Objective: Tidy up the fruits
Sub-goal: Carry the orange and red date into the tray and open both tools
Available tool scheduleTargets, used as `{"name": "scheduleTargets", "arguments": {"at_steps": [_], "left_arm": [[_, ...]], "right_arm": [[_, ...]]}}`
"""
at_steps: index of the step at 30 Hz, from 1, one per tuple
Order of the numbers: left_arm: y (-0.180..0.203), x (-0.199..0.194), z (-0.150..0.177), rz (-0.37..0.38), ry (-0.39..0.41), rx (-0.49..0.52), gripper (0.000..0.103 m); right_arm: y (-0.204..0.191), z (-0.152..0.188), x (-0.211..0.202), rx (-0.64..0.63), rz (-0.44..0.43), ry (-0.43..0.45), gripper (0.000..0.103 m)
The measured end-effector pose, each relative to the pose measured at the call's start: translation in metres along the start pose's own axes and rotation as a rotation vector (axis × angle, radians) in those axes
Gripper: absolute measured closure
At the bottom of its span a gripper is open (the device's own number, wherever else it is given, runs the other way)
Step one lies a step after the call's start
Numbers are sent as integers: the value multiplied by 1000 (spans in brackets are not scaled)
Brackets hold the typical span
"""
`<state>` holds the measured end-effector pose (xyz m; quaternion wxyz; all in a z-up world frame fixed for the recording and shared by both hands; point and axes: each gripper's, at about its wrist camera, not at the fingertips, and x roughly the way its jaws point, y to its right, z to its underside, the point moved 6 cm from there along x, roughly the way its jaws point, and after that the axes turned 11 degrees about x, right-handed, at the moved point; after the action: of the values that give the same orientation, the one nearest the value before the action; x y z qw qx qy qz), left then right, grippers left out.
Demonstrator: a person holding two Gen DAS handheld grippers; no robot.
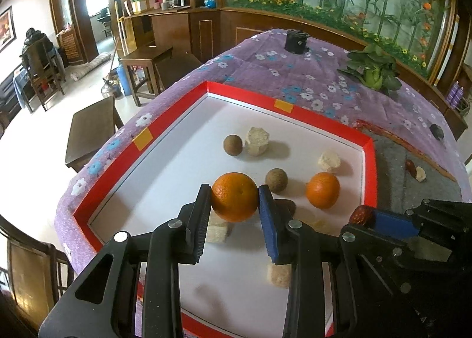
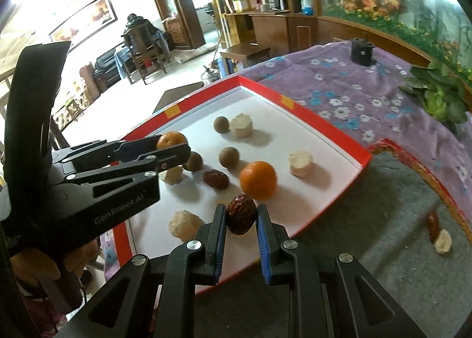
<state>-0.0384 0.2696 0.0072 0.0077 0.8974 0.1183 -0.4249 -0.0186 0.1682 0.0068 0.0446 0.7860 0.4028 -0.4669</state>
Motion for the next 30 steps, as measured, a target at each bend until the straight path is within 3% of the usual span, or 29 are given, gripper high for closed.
{"name": "scheduleTargets", "arguments": {"at_steps": [25,30], "left_arm": [[-11,12,5,-41,-8,-14,71],[-11,13,5,-60,-16,-13,70]], "right_arm": [[-12,-9,35,-20,7,-10,84],[-9,-7,27,-1,-12,-1,74]]}}
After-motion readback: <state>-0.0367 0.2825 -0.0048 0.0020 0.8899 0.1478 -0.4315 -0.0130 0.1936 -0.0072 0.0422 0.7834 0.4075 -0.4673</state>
